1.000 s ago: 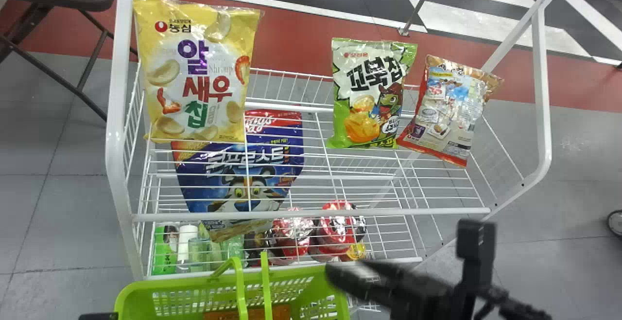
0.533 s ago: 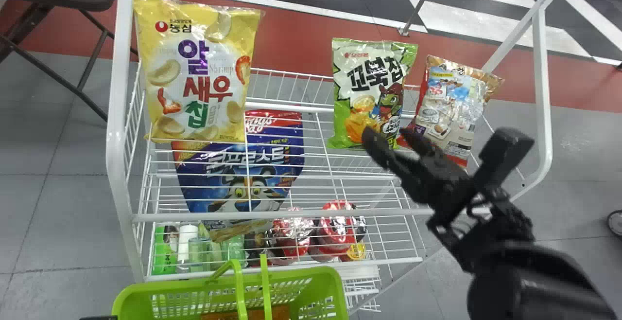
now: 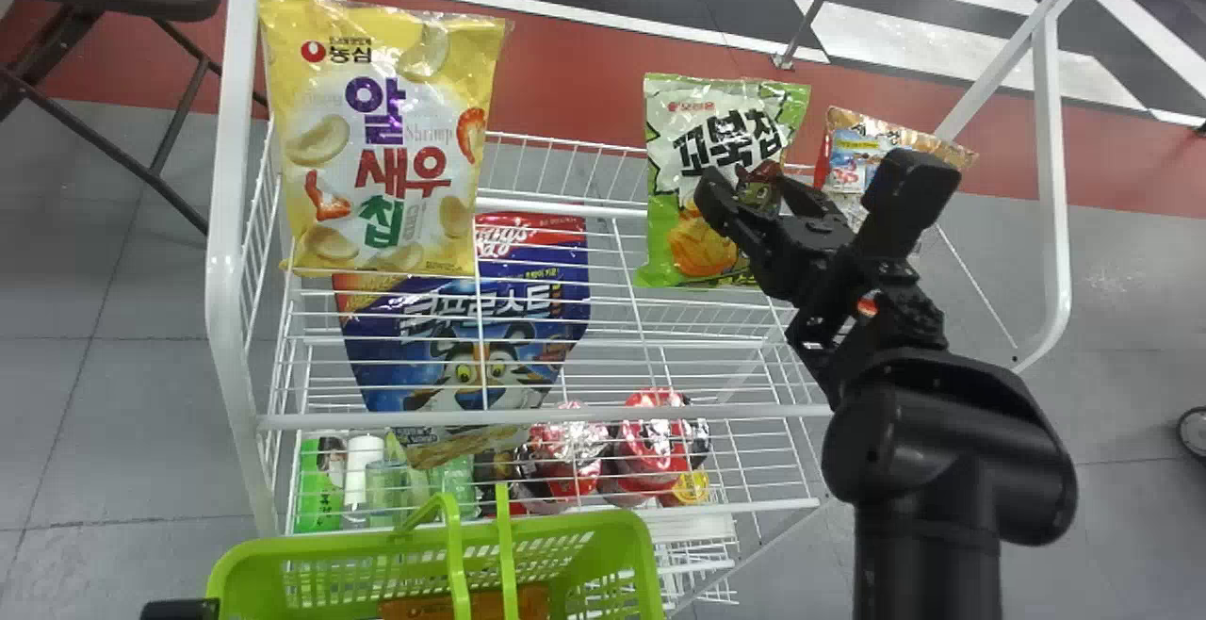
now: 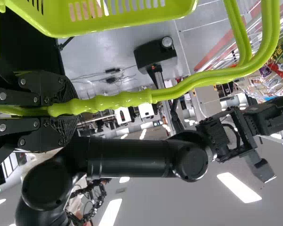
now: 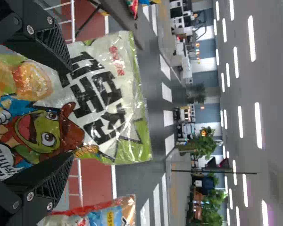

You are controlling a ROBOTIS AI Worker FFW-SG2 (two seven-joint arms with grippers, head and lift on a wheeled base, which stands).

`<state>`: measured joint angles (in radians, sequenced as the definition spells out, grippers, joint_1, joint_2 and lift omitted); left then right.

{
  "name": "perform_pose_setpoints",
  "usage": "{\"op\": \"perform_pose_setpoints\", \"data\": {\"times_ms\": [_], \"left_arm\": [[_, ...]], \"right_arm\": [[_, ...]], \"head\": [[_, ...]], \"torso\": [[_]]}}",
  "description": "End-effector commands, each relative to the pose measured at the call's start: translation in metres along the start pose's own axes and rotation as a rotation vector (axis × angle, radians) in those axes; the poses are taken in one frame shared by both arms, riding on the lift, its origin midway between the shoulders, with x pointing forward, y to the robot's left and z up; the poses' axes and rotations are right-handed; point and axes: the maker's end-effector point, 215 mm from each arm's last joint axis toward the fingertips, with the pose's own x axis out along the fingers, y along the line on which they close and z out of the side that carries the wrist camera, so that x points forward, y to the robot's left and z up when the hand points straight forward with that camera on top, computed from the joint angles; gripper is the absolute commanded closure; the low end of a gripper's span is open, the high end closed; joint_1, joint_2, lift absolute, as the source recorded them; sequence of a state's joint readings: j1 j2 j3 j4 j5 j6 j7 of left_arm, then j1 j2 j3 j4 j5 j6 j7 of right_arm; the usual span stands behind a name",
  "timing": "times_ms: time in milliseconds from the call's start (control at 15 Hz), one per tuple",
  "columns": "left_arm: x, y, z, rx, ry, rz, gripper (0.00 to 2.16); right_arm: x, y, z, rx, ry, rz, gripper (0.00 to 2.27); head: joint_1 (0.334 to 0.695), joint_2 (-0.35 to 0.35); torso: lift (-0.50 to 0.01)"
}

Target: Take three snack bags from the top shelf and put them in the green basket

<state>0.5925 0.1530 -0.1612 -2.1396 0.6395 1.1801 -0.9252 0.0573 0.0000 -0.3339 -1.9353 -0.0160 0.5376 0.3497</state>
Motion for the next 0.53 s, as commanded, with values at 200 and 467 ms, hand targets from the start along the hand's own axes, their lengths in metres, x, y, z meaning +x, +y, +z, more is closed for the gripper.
{"op": "perform_pose_setpoints", "data": {"times_ms": [200, 467], "left_arm": [[0.001, 0.003, 0.003, 0.006, 0.003, 0.01, 1.22], [0.002, 0.004, 0.004, 0.006, 0.001, 0.012, 1.22]], "right_arm": [[0.012, 0.017, -0.04, 0.055, 0.179, 0.135, 2.23], [-0.012, 0.018, -0.017, 0.004, 0.079, 0.125, 2.24]], "head": [[0.695, -0.35], [0.695, -0.35]], "torso": [[-0.044], [-0.044]]}}
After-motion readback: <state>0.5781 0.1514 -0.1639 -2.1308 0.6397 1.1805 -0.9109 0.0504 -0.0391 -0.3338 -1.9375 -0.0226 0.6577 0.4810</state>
